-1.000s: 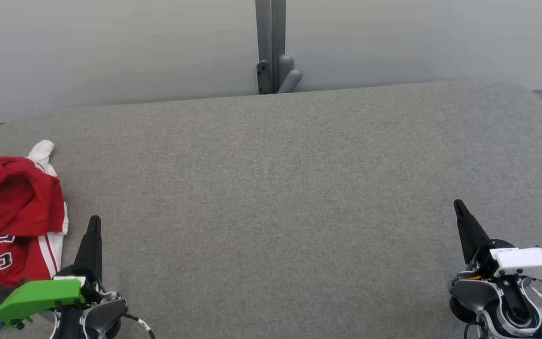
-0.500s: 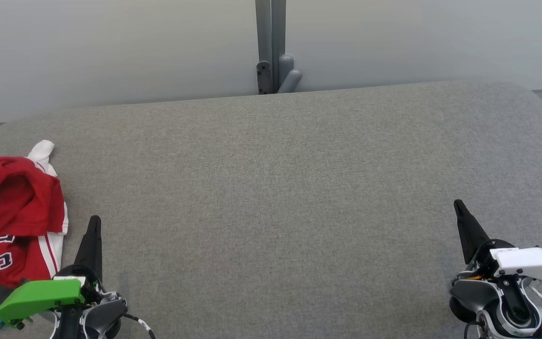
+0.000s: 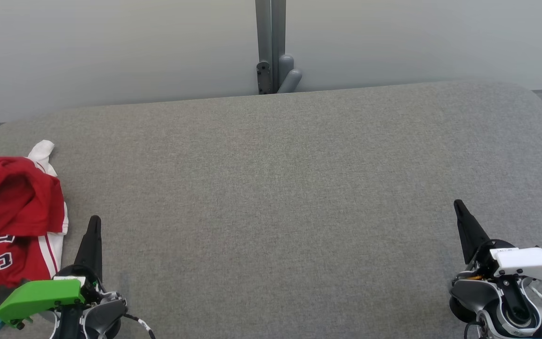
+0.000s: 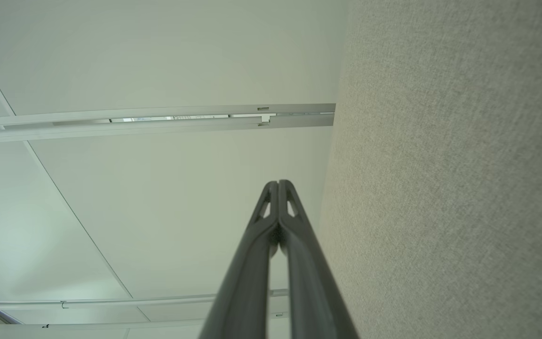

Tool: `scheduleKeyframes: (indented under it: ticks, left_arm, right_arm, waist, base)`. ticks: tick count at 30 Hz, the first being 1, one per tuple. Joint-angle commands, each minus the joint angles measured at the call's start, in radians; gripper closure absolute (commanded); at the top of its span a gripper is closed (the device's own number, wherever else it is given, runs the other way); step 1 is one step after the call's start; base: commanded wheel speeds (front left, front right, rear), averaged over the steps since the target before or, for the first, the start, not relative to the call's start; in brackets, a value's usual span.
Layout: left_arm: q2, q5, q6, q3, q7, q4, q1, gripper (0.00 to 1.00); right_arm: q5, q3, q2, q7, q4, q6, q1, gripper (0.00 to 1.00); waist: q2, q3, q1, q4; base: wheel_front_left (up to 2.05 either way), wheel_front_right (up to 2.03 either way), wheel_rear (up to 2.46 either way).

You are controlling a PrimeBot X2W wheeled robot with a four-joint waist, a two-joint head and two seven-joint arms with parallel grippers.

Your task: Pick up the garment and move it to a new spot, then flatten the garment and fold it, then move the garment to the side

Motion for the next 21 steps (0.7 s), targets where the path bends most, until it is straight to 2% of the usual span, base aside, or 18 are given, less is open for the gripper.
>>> scheduleKeyframes:
  ticks: [1,15,16,21]
  left_arm:
    - [0.006,-0.003,-0.007,0.001,0.003,-0.005,-0.013,1.00]
    - [0.006,-0.003,-0.007,0.001,0.003,-0.005,-0.013,1.00]
    - [0.000,0.000,0.000,0.000,0.000,0.000,0.000,0.00]
    - [-0.006,0.001,0.004,-0.003,-0.002,0.037,0.032,0.00]
  right_arm:
    - [0.006,-0.001,-0.005,0.003,-0.003,0.000,0.006,1.00]
    - [0.006,-0.001,-0.005,0.003,-0.003,0.000,0.006,1.00]
    - [0.000,0.000,0.000,0.000,0.000,0.000,0.000,0.00]
    - [-0.002,0.003,0.009,-0.001,0.035,0.000,0.022,0.00]
  waist:
    - [0.0000,0.000,0.0000,0.000]
    - [0.0000,0.000,0.0000,0.000]
    - [0.0000,0.000,0.0000,0.000]
    - [0.0000,0.001,0.0000,0.000]
  base:
    - [0.00,0.00,0.00]
    - [0.00,0.00,0.00]
    - [0.00,0.00,0.00]
    - [0.00,0.00,0.00]
